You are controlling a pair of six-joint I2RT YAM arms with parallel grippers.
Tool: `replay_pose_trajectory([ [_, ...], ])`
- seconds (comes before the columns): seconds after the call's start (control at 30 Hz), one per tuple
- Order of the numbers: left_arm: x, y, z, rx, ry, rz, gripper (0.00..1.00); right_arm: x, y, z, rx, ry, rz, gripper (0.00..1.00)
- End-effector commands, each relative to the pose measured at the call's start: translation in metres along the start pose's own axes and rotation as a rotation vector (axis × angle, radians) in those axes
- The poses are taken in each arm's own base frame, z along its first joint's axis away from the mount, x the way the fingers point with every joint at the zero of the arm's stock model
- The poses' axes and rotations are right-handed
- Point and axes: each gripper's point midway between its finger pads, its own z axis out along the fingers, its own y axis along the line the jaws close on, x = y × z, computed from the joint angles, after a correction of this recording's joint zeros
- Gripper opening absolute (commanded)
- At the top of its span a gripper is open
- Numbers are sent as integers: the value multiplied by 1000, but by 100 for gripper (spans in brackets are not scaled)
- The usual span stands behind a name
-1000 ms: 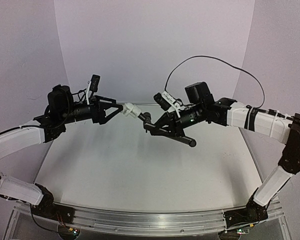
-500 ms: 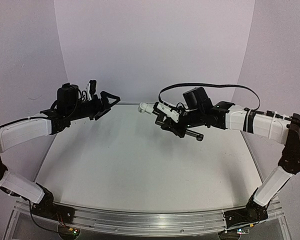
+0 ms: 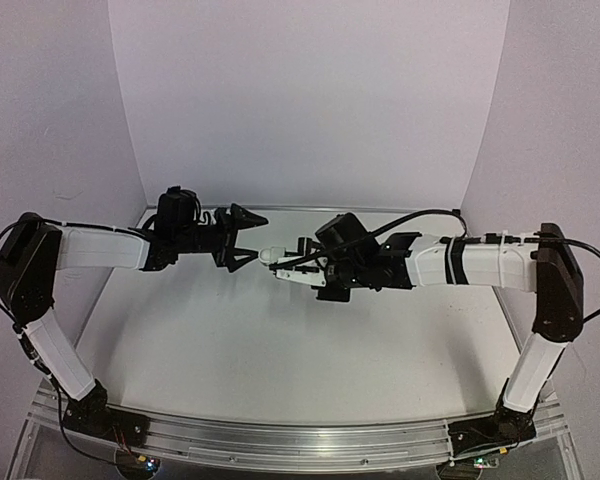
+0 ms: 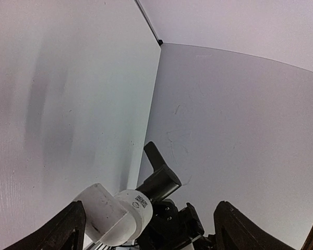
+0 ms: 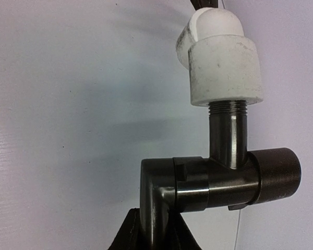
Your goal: Install the water faucets
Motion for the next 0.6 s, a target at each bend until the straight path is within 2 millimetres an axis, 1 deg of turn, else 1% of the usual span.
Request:
replay_pose_trajectory([
  [0.0,10,-27,2,65,34,-50,87,-45,-63,-26,226,-125,15,0],
  [0.13,3,-18,1,-17,-26,-66,90,-41,-65,-22,266,-89,-7,0],
  [0.27,6,-17,7,-31,11,-65,90,-39,-68,-16,292,-66,-13,0],
  [0.33,7,-10,8,-58,17,-64,91,-37,-67,-13,295,-58,-11,0],
  [0.4,4,-2,4,-94,-18,-62,92,-35,-67,-12,301,-49,-11,0],
  [0.47,4,1,1,-104,-28,-64,92,-32,-67,-12,309,-35,-9,0],
  [0.57,8,-1,6,-96,14,-72,90,-30,-66,-13,313,-31,-15,0],
])
